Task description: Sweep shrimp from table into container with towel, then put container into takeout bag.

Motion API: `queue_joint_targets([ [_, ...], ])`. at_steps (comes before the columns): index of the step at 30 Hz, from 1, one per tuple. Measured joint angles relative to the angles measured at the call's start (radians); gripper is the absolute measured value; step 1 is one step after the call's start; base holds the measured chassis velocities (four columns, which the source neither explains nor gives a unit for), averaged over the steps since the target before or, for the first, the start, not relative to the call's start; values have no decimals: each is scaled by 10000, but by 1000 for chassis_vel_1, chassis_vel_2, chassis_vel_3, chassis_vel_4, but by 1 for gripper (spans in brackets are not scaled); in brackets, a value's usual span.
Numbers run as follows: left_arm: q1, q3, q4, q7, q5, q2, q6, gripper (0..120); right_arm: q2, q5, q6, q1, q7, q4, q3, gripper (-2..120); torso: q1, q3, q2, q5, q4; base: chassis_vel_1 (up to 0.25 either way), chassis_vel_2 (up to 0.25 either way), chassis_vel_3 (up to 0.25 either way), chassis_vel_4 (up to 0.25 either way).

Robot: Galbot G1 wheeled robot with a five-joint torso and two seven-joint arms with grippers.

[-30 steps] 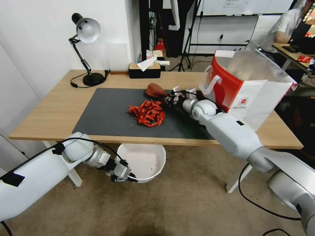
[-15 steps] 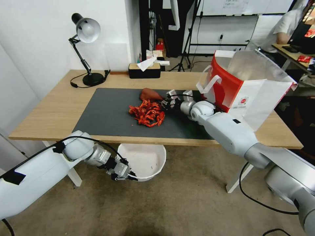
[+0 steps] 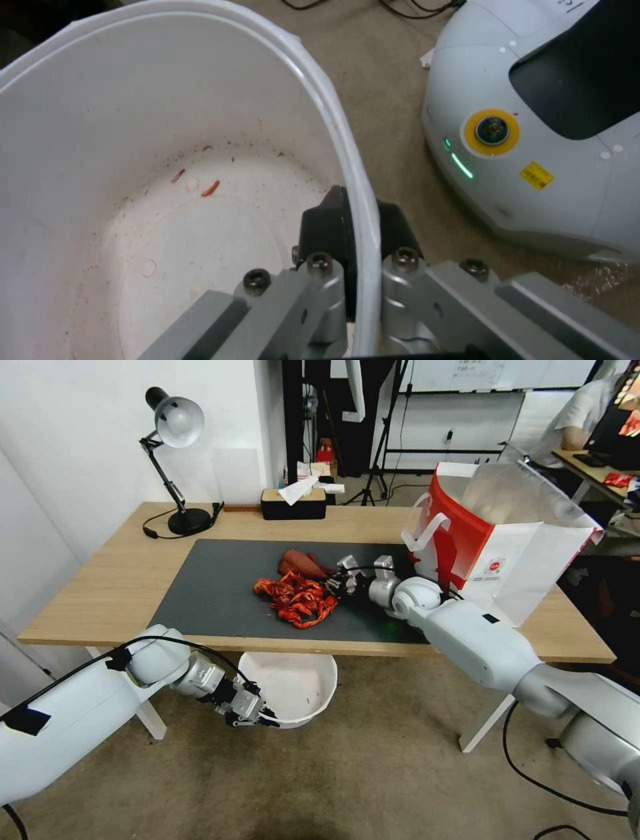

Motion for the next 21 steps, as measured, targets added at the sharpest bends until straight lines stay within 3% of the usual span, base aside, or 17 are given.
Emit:
queue_joint_targets([
  [9, -93, 143, -116, -5, -20, -18, 98, 0, -372, -23, -78, -408, 153, 901, 12, 8, -1, -1, 0, 0, 2, 0, 0, 0, 0],
  [21, -785, 765, 203, -22, -34, -337, 226, 0, -682, -56, -136, -779, 300, 1505, 152, 8, 0, 0, 0, 0, 1, 0, 0, 0, 0],
])
